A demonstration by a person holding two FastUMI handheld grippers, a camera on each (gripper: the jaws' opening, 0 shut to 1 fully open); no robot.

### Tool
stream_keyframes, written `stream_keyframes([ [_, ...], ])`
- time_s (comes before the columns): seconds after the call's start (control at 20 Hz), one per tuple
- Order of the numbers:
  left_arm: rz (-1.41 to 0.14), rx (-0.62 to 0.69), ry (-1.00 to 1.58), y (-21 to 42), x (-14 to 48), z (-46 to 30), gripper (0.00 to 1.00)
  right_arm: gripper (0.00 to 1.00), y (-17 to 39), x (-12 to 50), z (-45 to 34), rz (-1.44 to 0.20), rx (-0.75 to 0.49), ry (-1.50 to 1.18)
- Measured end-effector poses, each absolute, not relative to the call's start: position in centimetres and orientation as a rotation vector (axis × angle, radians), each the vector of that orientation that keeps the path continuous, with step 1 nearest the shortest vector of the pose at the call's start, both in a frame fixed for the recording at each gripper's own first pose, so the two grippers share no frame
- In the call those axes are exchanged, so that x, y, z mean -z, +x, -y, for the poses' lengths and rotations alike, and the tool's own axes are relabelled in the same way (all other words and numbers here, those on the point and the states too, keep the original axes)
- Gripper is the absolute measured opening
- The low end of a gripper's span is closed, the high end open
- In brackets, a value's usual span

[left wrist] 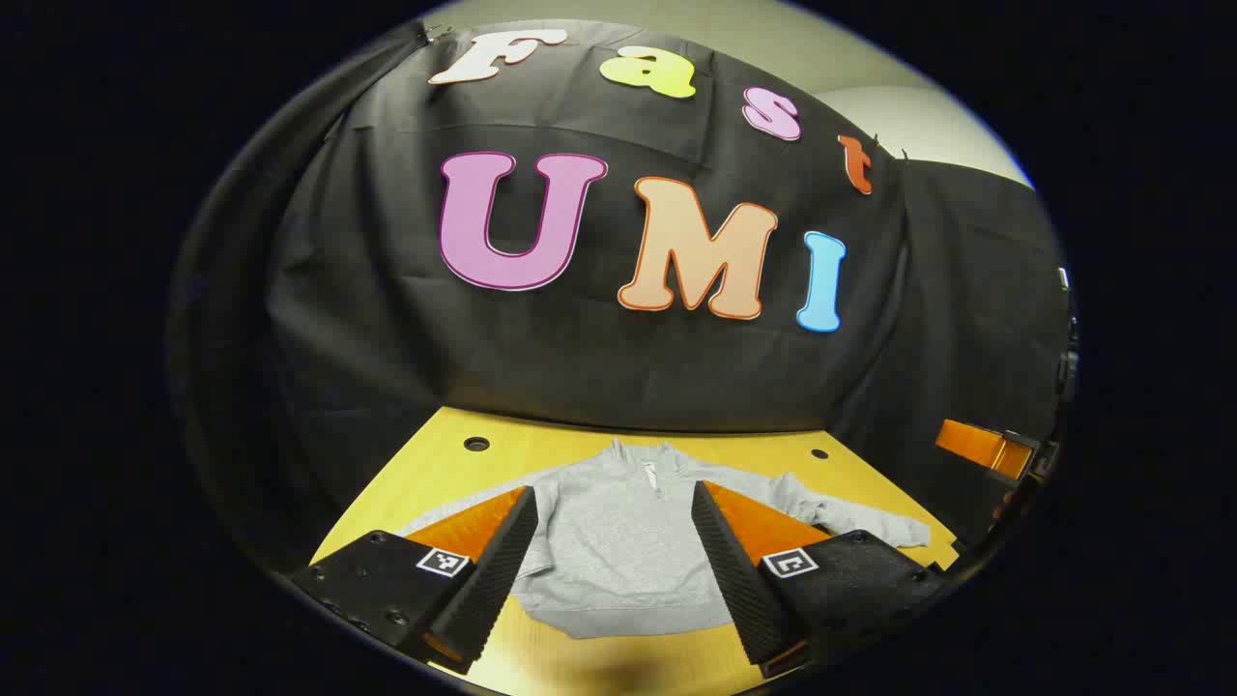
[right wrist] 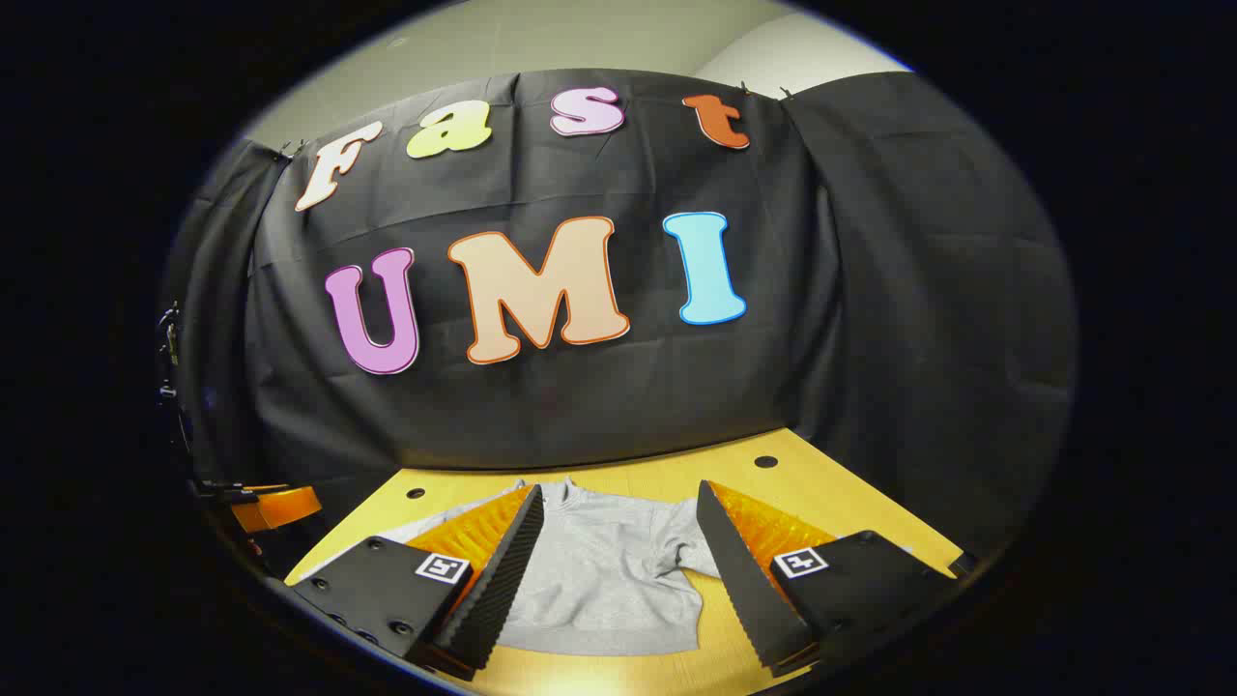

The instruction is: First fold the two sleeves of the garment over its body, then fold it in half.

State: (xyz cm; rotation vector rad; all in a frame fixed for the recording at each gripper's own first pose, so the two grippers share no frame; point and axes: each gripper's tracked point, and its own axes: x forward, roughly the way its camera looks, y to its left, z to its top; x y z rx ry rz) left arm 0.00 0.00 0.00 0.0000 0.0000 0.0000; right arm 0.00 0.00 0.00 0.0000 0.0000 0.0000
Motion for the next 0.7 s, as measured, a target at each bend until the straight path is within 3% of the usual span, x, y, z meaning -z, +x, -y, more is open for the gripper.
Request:
stream_keyframes([
  [0.7, -0.029, -0.025, -0.002, 0.9, 1.1, 0.4, 0.94, 0.98, 1.3, 1.1, 2.0, -0.037, 0.024, 0.003],
])
